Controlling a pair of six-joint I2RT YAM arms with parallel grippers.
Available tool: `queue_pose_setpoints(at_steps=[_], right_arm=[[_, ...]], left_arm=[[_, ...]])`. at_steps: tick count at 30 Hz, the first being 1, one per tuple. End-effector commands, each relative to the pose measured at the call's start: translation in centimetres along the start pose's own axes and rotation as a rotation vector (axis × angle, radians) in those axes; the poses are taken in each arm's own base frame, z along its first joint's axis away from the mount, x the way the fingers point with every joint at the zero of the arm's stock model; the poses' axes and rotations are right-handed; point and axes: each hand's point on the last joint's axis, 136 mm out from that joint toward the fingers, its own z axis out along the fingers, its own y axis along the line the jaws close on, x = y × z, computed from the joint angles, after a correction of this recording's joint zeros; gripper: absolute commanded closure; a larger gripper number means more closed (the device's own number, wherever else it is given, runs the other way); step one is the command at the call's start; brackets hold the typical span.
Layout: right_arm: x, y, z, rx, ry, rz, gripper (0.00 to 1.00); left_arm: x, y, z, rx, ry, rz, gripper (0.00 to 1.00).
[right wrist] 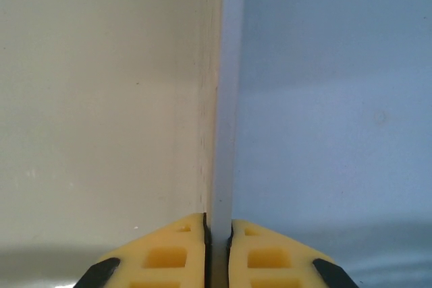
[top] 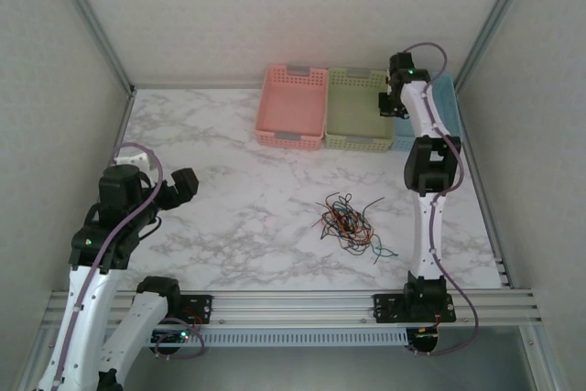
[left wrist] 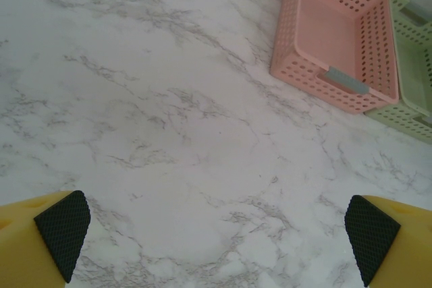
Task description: Untangle the cables
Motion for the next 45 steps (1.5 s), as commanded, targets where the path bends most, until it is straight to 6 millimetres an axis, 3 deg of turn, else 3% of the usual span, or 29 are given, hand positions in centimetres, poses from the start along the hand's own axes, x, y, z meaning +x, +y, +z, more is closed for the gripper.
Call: queue_pose_setpoints(at_steps=[1,24,37,45], right_arm=[[0.0,4.2,-0.3,-0.087,-0.002,-0.087,1.0],[1.3,14.5,-1.0,-0.15,0.013,-0.021,0.97],[0.8,17.1,-2.4,-0.197,-0.013,0.024,0.92],[0.4,17.4,-3.8,-0.197,-0.037,0.016,0.78]], left_arm=[[-0.2,0.0,-0.1,0.008,-0.017,0.012,0.0],[-0.1,-0.1,0.0,0.013,-0.014,0.011,0.0],[0.0,-0.1,0.1,0.011,-0.009,0.01,0.0],[-0.1,0.0,0.1,0.006,-0.013,0.01,0.0]])
